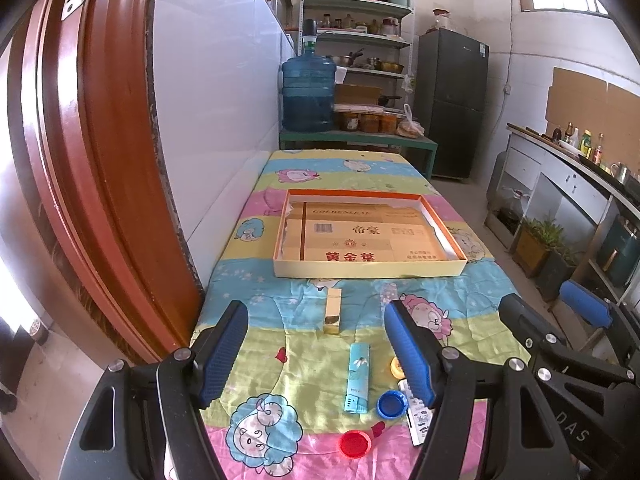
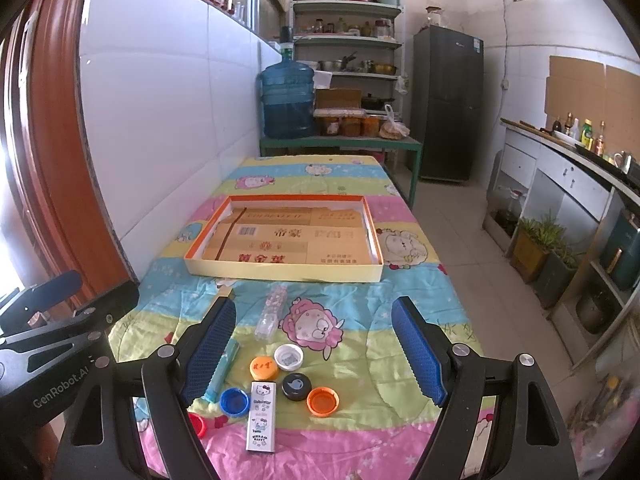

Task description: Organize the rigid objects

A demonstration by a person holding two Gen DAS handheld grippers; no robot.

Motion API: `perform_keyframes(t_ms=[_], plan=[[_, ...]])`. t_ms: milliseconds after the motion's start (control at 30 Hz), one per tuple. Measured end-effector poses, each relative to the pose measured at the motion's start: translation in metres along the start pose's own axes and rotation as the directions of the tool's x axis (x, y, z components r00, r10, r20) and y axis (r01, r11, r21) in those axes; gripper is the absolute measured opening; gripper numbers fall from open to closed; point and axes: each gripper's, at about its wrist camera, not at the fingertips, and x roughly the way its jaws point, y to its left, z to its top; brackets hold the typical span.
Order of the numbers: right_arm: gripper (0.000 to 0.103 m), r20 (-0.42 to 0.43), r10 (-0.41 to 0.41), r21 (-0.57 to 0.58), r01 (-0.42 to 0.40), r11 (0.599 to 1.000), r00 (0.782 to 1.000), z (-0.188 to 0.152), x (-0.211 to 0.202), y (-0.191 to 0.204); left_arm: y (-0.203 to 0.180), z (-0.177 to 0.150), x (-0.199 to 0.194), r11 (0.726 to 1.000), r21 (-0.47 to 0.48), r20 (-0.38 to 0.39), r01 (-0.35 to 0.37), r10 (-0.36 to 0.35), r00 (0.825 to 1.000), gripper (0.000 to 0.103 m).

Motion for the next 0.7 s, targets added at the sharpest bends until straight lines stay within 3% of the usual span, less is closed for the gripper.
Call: perform_keyframes(t_ms=[700], plan=[[0.081,0.002,-0.005,0.009,0.005,1.0,1.0,0.0042,-0.0009,-0.0006,-0.004,0.0014,0.0008,1.0,0.008,-0.008,0.006,-0.006,1.0,0.071]])
